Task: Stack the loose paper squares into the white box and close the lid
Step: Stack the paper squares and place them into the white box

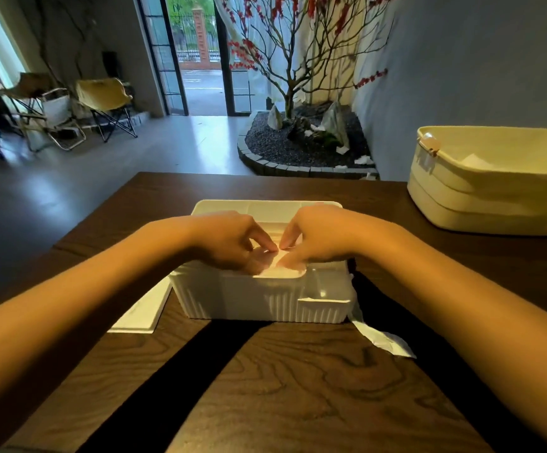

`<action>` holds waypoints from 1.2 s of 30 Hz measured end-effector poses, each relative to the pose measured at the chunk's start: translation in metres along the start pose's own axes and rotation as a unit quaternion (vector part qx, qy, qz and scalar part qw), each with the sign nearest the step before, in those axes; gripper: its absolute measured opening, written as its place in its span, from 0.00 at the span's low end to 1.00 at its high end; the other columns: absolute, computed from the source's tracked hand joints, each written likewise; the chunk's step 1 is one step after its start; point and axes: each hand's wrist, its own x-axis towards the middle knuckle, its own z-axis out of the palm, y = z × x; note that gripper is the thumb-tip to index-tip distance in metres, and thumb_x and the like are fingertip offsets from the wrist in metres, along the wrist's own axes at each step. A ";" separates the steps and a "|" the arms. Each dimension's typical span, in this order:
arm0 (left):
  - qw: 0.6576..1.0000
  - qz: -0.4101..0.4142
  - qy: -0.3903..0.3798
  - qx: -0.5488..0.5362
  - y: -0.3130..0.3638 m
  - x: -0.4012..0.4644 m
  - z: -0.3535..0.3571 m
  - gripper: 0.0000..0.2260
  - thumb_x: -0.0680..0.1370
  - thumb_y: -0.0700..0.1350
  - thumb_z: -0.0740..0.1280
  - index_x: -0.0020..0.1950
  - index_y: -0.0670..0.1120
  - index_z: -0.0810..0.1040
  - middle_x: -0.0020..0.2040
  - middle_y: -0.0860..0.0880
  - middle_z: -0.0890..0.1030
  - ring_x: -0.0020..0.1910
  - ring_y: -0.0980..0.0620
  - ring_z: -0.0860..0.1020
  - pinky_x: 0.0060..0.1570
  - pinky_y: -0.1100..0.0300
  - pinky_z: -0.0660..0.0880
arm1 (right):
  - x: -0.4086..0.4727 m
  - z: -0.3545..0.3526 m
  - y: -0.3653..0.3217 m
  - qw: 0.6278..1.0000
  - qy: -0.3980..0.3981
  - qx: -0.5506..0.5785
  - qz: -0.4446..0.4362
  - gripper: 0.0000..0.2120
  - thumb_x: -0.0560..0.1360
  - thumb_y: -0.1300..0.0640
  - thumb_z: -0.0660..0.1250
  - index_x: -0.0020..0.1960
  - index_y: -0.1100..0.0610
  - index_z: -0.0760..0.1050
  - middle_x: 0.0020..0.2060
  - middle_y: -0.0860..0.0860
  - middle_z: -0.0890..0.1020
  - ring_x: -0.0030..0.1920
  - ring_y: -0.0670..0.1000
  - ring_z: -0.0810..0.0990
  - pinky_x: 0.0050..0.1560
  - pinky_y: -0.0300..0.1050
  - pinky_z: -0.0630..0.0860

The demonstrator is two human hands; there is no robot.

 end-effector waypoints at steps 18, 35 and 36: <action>0.949 0.056 0.266 0.160 0.137 0.006 0.072 0.15 0.82 0.52 0.62 0.67 0.50 0.73 0.57 0.48 0.79 0.51 0.48 0.78 0.42 0.58 0.68 | -0.078 0.044 0.073 0.992 -0.076 0.054 0.091 0.14 0.71 0.52 0.75 0.52 0.45 0.73 0.40 0.44 0.77 0.41 0.47 0.77 0.38 0.42 0.74; 0.924 0.032 0.377 -0.061 0.176 0.061 0.025 0.06 0.77 0.47 0.67 0.51 0.50 0.83 0.46 0.50 0.84 0.47 0.48 0.81 0.46 0.54 0.77 | -0.115 -0.002 0.147 0.914 0.322 0.212 0.129 0.05 0.77 0.61 0.67 0.47 0.56 0.82 0.37 0.52 0.82 0.35 0.50 0.75 0.39 0.45 0.71; 0.915 0.044 0.392 -0.085 0.182 0.070 0.012 0.06 0.77 0.47 0.67 0.51 0.50 0.83 0.46 0.51 0.84 0.47 0.48 0.81 0.48 0.53 0.78 | -0.119 -0.018 0.154 0.895 0.367 0.215 0.134 0.04 0.77 0.60 0.67 0.47 0.57 0.82 0.36 0.53 0.82 0.35 0.49 0.75 0.37 0.44 0.71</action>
